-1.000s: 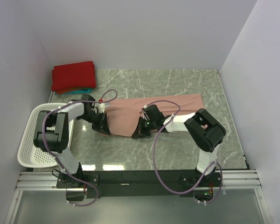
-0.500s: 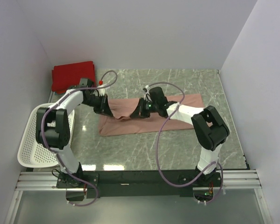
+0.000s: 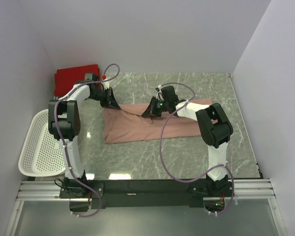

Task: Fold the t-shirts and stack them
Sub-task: Fold the tshirt

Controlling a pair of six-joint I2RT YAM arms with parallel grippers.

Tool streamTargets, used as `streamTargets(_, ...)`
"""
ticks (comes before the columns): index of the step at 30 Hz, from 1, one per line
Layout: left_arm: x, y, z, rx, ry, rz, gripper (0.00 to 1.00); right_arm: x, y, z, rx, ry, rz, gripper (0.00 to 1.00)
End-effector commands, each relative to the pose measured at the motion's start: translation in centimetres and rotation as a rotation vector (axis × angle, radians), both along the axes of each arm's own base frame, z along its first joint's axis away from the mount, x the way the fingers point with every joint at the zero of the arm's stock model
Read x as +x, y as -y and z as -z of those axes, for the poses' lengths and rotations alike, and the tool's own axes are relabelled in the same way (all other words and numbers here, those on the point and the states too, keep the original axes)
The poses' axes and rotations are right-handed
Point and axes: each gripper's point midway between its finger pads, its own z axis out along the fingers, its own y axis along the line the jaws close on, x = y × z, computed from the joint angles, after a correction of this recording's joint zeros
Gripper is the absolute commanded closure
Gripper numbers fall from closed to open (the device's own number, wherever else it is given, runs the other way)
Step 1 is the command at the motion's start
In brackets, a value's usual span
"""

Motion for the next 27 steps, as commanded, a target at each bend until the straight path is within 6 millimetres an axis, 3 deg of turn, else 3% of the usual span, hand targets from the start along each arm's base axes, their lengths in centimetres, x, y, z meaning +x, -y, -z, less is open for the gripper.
streamTargets(1, 1.4, 0.6, -1.6, -0.055, 0.018, -0.019, 0.99, 1.6, -0.1, -1.6, 0.041, 0.029, 0.007, 1.0)
streamTargets(5, -0.8, 0.8, -1.0, -0.077, -0.041, -0.009, 0.99, 1.5, 0.2, -2.1, 0.063, 0.011, 0.007, 1.0)
streamTargets(10, -3.5, 0.3, -1.6, -0.08, -0.061, -0.013, 0.99, 0.5, 0.0, -2.7, 0.097, -0.041, 0.001, 1.0)
streamTargets(13, -5.8, -0.3, -0.4, -0.065, -0.111, -0.008, 0.99, -0.5, 0.2, -2.1, 0.096, -0.085, -0.001, 1.0)
streamTargets(22, -7.5, -1.2, 3.6, -0.013, -0.174, -0.035, 0.99, -1.4, 1.3, 1.8, -0.016, -0.137, -0.006, 1.0)
streamTargets(27, -7.7, -1.3, 3.5, -0.002, -0.168, -0.032, 0.99, -2.0, 1.6, 2.1, -0.037, -0.158, -0.01, 1.0)
